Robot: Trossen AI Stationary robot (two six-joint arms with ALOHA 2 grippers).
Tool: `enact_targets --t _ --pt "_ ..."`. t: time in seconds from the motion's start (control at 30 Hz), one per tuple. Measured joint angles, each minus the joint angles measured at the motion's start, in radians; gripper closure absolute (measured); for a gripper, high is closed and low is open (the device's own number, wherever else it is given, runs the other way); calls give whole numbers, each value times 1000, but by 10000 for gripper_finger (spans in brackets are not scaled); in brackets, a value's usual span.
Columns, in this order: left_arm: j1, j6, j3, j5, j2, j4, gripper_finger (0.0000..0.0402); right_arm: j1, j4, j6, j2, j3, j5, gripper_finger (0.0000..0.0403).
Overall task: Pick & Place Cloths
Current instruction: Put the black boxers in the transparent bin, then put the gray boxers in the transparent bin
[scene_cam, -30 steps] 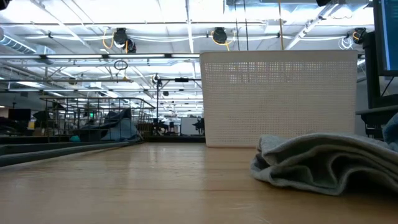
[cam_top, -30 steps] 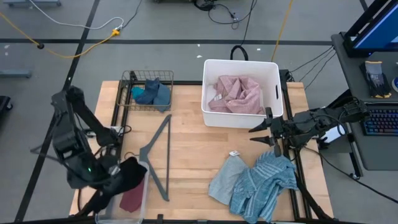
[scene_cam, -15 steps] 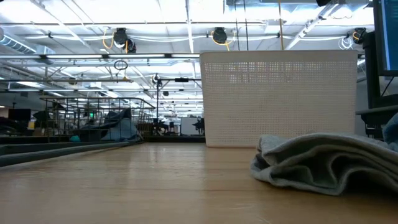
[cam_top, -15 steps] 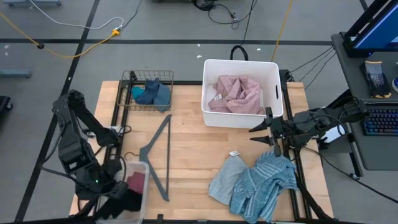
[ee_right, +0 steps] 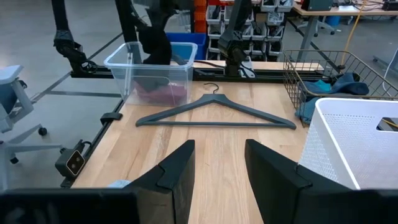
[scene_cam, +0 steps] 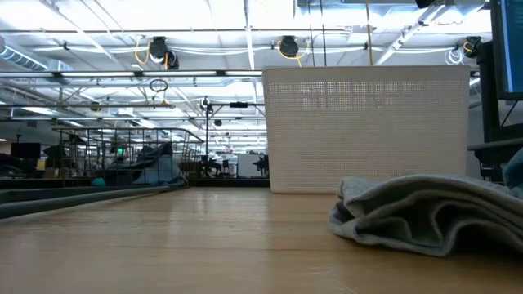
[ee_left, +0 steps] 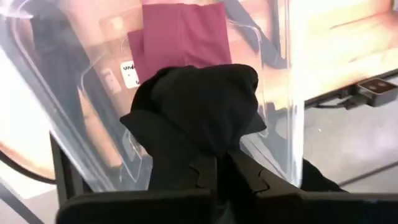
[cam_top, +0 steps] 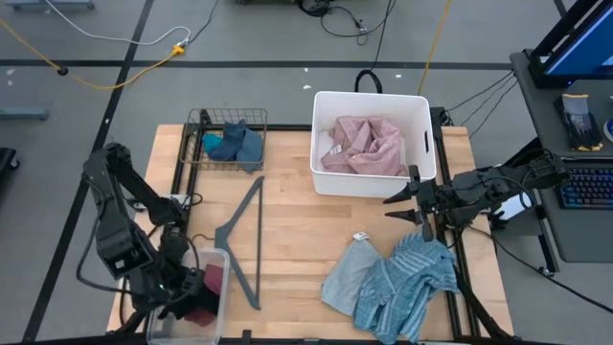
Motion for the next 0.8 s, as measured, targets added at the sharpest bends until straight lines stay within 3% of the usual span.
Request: enact_targets --t 0.3,0.63,0.8 --pt "0 36 0 -2 87 9 343 0 0 -11 0 0 0 271" --pt "3 72 0 6 118 13 194 0 0 -11 0 0 -1 271" --pt "8 44 -1 154 58 47 139 0 -1 -11 0 0 -1 271"
